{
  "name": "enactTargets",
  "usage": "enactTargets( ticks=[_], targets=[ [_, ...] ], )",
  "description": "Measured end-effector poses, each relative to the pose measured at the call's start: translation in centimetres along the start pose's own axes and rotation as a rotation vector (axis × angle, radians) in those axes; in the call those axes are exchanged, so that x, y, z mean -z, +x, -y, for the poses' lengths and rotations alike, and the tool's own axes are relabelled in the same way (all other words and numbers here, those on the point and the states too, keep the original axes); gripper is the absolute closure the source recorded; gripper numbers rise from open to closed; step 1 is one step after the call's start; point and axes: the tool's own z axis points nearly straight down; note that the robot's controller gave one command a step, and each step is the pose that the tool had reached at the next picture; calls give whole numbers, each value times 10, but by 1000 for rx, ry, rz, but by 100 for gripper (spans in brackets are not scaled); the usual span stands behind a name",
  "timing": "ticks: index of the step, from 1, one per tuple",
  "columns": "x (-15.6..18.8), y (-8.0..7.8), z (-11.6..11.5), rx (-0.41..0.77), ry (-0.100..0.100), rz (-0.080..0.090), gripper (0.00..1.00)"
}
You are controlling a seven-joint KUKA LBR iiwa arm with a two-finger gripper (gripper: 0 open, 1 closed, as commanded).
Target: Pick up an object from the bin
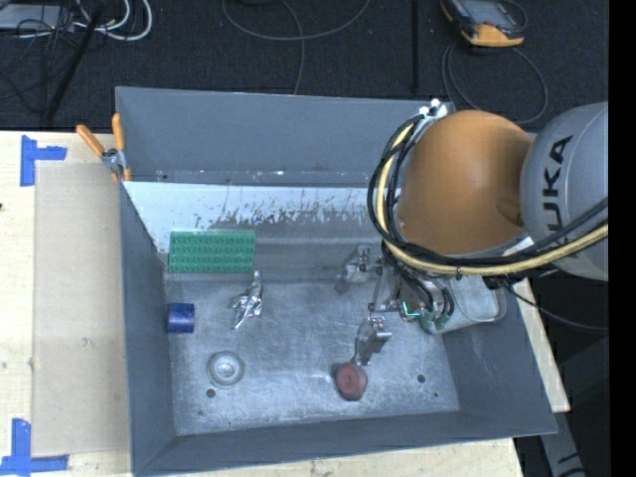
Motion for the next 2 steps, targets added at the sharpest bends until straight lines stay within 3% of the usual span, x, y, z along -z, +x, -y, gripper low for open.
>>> enactTargets(
  ticks=[1, 2],
  targets=[
    [-151, -4, 54, 84, 6, -1, 0],
    [-147, -3, 52, 81, 2, -3, 100]
  ],
)
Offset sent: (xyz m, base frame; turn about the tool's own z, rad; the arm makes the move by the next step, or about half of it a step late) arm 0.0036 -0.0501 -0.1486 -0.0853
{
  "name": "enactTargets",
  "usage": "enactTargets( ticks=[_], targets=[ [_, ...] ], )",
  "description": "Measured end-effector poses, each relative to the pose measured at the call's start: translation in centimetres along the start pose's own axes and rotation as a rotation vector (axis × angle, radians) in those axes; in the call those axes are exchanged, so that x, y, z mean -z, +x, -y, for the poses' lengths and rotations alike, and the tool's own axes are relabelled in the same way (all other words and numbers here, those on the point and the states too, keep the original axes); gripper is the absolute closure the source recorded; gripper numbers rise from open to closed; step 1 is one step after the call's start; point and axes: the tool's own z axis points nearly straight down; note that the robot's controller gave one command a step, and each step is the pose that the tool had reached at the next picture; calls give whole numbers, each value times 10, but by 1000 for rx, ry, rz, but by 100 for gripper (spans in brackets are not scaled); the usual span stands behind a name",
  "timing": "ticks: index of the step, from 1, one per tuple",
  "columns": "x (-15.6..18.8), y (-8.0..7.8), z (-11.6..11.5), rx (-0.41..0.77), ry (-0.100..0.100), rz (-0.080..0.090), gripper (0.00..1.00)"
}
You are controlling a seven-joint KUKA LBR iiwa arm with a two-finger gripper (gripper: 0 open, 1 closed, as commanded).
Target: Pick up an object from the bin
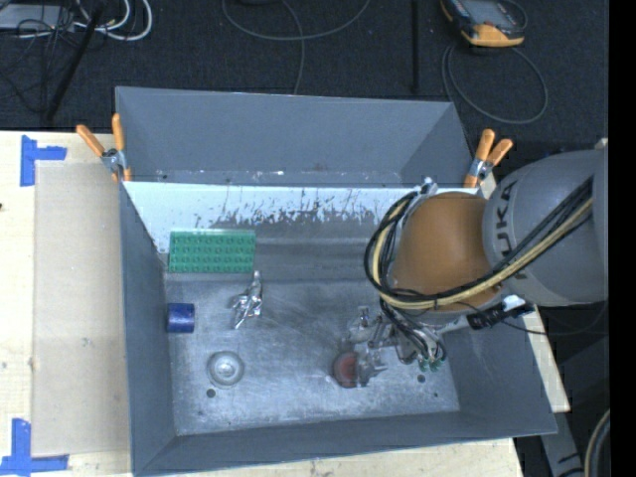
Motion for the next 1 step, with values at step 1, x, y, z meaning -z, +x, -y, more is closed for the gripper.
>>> enactTargets(
  ticks=[1],
  targets=[
    [126, -11, 21, 191, 2, 20, 100]
  ],
)
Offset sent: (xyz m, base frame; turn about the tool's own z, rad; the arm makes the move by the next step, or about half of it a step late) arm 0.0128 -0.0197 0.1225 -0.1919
